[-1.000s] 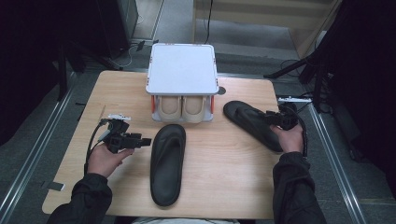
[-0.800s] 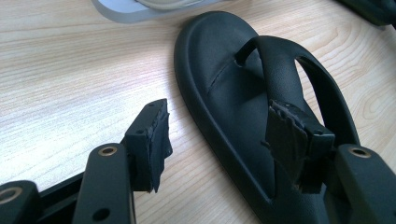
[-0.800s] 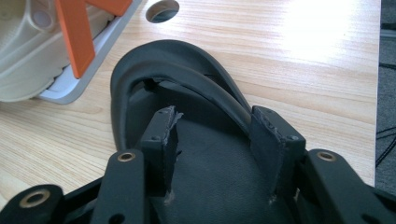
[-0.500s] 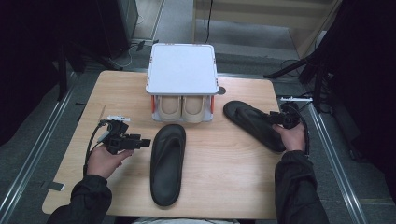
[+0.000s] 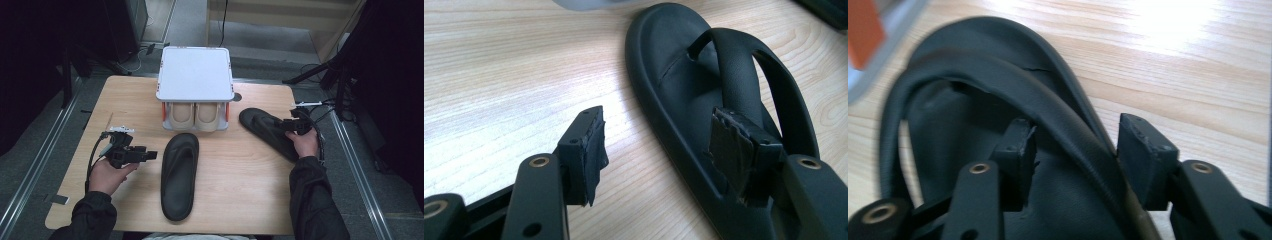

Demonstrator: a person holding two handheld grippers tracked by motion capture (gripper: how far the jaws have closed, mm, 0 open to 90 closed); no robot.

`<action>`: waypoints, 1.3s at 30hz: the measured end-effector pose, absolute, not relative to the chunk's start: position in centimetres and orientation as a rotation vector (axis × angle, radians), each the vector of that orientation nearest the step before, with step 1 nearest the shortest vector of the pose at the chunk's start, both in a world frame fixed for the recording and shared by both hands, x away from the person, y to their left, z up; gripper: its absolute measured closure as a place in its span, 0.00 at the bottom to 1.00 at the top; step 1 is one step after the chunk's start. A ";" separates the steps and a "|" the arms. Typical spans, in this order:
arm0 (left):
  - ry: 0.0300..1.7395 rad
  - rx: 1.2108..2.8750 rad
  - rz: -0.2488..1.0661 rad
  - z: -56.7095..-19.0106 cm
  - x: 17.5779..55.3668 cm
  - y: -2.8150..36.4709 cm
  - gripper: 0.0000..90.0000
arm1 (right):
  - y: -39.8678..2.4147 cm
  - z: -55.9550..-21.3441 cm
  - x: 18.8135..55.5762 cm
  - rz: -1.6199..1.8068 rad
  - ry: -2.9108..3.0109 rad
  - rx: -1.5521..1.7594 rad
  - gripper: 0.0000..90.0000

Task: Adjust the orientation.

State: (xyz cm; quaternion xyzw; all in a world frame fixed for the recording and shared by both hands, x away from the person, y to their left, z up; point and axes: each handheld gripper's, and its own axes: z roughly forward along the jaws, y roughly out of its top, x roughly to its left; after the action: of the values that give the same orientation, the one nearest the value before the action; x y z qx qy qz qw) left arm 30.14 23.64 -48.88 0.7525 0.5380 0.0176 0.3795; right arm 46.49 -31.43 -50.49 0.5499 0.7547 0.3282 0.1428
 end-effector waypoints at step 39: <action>1.380 1.895 0.059 -48.7 29.8 24.1 0.45 | -29.7 -48.1 45.4 0.919 2.154 1.608 0.89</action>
State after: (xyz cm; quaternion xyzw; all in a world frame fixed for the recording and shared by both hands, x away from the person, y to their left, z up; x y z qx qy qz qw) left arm 29.76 24.13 -48.68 0.7449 0.5424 0.0232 0.3879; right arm 45.39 -29.66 -48.09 0.5597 0.7497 0.3198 0.1496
